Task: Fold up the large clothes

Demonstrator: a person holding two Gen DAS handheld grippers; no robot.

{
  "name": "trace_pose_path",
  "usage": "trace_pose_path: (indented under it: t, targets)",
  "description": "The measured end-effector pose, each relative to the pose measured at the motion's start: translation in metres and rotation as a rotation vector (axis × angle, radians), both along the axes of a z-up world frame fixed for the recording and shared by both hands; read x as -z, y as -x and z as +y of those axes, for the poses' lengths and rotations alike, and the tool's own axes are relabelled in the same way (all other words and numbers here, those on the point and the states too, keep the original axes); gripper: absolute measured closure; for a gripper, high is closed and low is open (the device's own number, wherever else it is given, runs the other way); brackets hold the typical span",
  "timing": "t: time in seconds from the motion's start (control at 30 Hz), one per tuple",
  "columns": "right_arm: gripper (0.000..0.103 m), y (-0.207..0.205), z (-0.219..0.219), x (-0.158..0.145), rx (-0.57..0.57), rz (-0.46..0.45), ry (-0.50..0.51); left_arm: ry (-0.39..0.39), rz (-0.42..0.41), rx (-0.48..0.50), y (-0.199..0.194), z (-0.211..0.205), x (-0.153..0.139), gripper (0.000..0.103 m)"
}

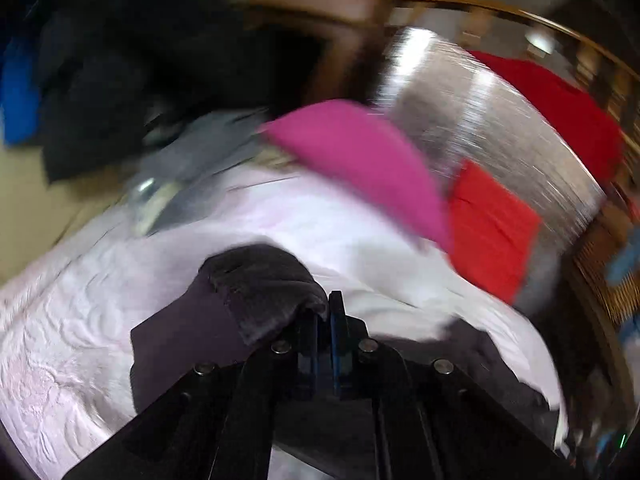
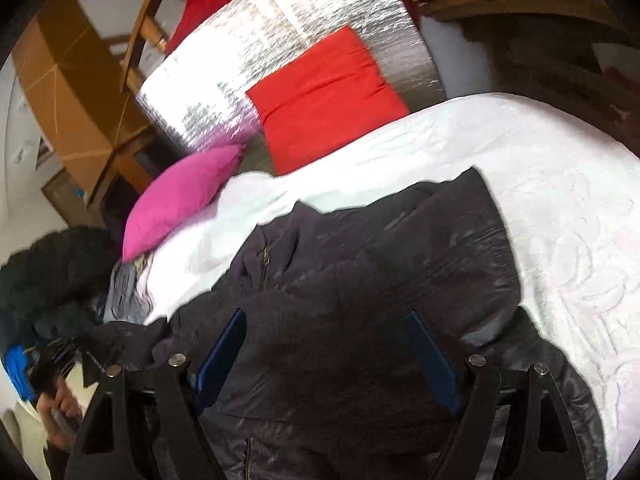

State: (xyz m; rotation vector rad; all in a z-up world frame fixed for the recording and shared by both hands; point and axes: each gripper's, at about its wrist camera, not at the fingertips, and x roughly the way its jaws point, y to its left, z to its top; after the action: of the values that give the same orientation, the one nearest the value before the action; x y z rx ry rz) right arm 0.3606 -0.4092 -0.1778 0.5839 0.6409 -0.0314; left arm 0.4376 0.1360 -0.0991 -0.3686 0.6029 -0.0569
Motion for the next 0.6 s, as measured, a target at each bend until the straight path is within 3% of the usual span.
trace_pose_path:
  t: [0.13,0.3,0.43,0.53,0.6]
  targets:
    - [0.018,0.010,-0.021,-0.008,0.044,-0.024,-0.043,-0.116,-0.058,0.178,0.034,-0.092,-0.014,0.099]
    - [0.018,0.025,-0.047,-0.015,0.083,-0.039,-0.079,-0.208,-0.029,0.404,0.061,-0.200,0.010,0.099]
    - [0.018,0.033,-0.067,-0.015,0.106,-0.035,-0.110,-0.269,0.098,0.568,0.069,-0.274,0.063,0.099]
    - [0.018,0.033,-0.078,-0.012,0.110,-0.023,-0.149,-0.340,0.253,0.604,0.069,-0.304,0.110,0.098]
    - [0.018,0.030,-0.079,-0.009,0.085,-0.009,-0.181,-0.356,0.303,0.612,0.071,-0.309,0.122,0.097]
